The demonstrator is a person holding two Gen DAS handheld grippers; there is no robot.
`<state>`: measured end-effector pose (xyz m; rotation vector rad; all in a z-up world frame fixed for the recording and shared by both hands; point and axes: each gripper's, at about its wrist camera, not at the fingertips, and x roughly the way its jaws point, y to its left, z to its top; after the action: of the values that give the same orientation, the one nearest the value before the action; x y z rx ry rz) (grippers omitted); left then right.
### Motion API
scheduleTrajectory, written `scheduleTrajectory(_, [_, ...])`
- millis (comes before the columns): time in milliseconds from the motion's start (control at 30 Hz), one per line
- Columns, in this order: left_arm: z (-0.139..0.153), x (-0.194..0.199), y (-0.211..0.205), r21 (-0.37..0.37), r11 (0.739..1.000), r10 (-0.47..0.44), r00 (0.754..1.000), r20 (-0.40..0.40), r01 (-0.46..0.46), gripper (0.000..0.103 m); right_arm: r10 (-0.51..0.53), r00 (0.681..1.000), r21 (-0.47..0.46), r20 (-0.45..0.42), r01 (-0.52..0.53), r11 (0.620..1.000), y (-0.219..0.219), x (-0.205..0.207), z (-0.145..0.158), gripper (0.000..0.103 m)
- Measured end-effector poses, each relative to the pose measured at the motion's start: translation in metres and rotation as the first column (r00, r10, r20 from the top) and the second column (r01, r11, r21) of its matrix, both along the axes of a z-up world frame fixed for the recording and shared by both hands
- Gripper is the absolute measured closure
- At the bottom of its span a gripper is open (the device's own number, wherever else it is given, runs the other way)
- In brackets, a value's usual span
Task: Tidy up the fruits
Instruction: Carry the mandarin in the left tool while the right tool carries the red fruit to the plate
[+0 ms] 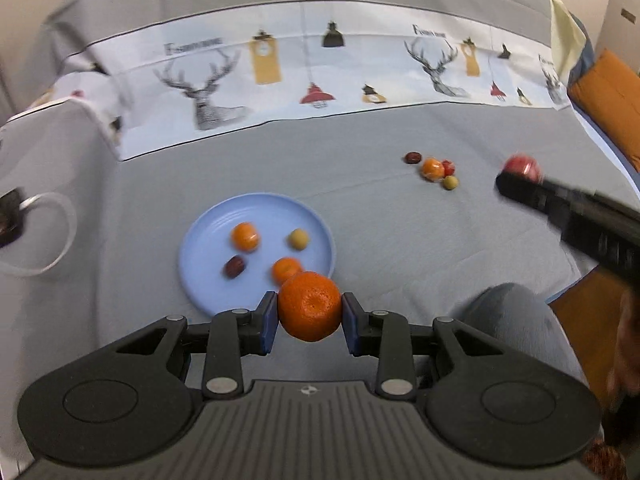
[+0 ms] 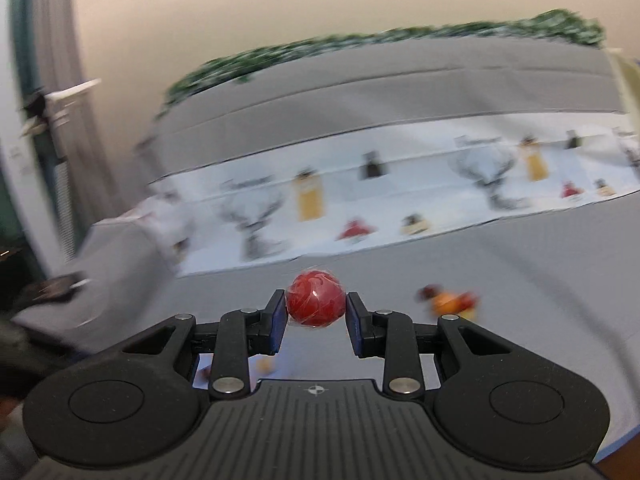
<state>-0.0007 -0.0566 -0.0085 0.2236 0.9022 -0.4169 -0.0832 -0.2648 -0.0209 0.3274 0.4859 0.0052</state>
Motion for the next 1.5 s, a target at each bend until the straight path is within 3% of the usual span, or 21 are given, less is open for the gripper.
scheduleTrajectory(233, [0.015,-0.049,0.054,-0.036,0.998,0.051,0.997,0.064,-0.048,0.066,0.165,0.986,-0.048,-0.007,-0.165,0.985,0.082,-0.044,0.022,0.070])
scheduleTrajectory(533, [0.028,-0.083,0.098,-0.125,0.987,0.115,0.989,0.095,-0.102,0.066,0.246,0.969,-0.156,-0.015,-0.245,0.957,0.136,-0.066,0.040,0.070])
scheduleTrajectory(833, [0.036,-0.094,0.115,-0.174,0.977,0.148,0.981,0.128,-0.125,0.066,0.278,0.960,-0.209,-0.011,-0.274,0.939,0.153,-0.069,0.046,0.070])
scheduleTrajectory(1500, [0.020,-0.069,0.112,-0.164,0.979,0.134,0.986,0.095,-0.118,0.066,0.269,0.960,-0.199,-0.079,-0.280,0.939,0.158,-0.047,0.034,0.070])
